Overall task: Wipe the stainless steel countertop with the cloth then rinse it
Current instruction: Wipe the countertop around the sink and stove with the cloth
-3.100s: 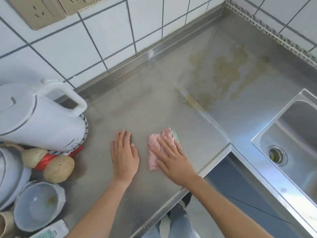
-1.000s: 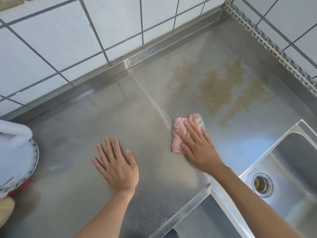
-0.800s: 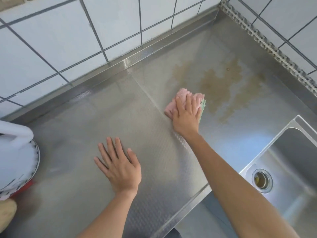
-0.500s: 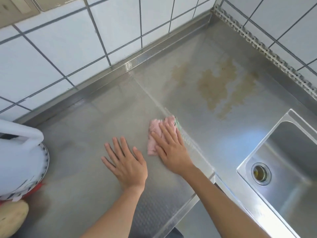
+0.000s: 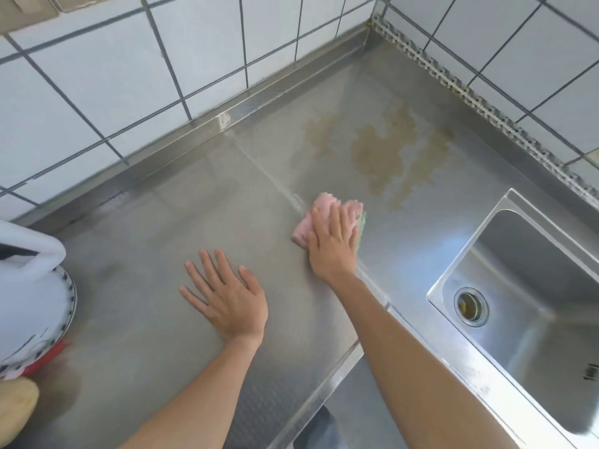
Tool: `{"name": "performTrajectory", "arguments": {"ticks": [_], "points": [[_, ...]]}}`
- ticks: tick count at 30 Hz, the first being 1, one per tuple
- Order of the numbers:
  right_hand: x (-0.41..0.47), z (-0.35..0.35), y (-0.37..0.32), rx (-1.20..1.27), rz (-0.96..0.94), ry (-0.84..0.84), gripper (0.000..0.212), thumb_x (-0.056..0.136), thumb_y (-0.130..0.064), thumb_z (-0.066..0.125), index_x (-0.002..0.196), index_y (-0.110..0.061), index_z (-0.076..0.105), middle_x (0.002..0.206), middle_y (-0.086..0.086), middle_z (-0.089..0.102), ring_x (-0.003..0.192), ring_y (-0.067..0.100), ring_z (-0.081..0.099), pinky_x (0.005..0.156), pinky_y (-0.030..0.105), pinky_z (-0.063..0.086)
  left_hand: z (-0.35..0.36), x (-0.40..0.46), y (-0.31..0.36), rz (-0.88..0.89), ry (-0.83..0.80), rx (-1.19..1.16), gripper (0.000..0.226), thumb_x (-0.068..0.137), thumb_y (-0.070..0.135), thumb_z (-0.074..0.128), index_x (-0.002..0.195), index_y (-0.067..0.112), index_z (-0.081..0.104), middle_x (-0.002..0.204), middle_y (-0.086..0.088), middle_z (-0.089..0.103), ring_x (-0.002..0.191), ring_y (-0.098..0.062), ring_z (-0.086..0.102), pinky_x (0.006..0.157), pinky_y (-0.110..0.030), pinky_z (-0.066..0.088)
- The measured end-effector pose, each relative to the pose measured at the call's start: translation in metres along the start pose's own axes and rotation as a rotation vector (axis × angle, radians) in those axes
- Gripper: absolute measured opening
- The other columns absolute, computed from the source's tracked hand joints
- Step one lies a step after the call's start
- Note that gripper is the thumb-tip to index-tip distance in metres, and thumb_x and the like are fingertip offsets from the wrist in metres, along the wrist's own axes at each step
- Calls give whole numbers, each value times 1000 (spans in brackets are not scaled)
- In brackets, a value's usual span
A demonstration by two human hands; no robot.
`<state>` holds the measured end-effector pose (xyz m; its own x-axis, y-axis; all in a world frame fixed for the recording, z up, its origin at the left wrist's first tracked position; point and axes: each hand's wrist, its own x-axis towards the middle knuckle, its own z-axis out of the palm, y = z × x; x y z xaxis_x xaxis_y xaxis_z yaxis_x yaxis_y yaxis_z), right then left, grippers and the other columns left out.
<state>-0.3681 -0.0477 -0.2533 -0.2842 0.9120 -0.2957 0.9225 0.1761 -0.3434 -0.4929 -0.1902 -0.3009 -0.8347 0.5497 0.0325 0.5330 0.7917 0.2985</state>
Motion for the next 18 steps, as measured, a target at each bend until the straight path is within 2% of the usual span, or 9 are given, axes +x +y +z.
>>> {"name": "performTrajectory", "arguments": {"ticks": [4,6,8,10,13,14,16,18], "points": [[-47,28,-9,-73,-291,-44,55,110,-41,30,164,-36,19,174,0,-3,160,20,-14,129,48,-7,-2,0,1,-4,-4,-10,59,100,38,41,155,17,40,169,-7,30,160,-33,14,126,-64,10],[-74,22,21,-114,-404,-79,55,109,-43,27,163,-37,21,174,-1,1,161,22,-10,130,45,-3,-5,0,3,-3,-4,-9,58,100,39,41,155,17,41,168,-6,31,160,-34,15,126,-63,11],[-89,7,64,-168,-461,-90,54,108,-44,27,162,-36,25,173,1,9,161,24,2,130,48,9,-7,0,4,-6,-20,-14,58,101,39,41,154,16,41,168,-7,32,160,-34,17,126,-63,11],[-94,-15,106,-216,-402,-89,56,107,-45,23,162,-35,24,173,3,11,161,26,6,129,51,17,-12,-1,5,-3,-30,-16,57,101,38,42,154,16,42,168,-7,33,159,-34,17,126,-64,12],[-70,-44,146,-250,-193,-118,59,108,-46,12,164,-33,1,173,5,-12,159,26,-16,130,52,8,-18,1,7,-14,-73,-42,57,102,33,46,155,14,43,168,-8,32,160,-35,16,125,-67,11],[-55,-49,145,-214,-106,-104,59,109,-44,13,165,-31,-2,173,7,-15,158,26,-20,129,53,4,-21,2,8,-26,-102,-62,56,102,31,48,155,14,42,169,-8,30,160,-35,14,124,-68,8],[-25,-51,120,-60,81,-33,58,111,-40,21,165,-32,4,173,7,-14,159,26,-19,129,53,-3,-25,3,16,9,-151,-98,52,103,28,49,153,13,44,169,-10,28,160,-35,13,124,-70,6],[-3,-41,80,20,130,-13,56,111,-39,26,165,-36,10,173,6,-13,159,25,-17,128,52,-7,-28,-1,28,133,-163,-88,47,104,25,51,148,10,49,167,-12,32,159,-34,19,125,-67,10]]}}
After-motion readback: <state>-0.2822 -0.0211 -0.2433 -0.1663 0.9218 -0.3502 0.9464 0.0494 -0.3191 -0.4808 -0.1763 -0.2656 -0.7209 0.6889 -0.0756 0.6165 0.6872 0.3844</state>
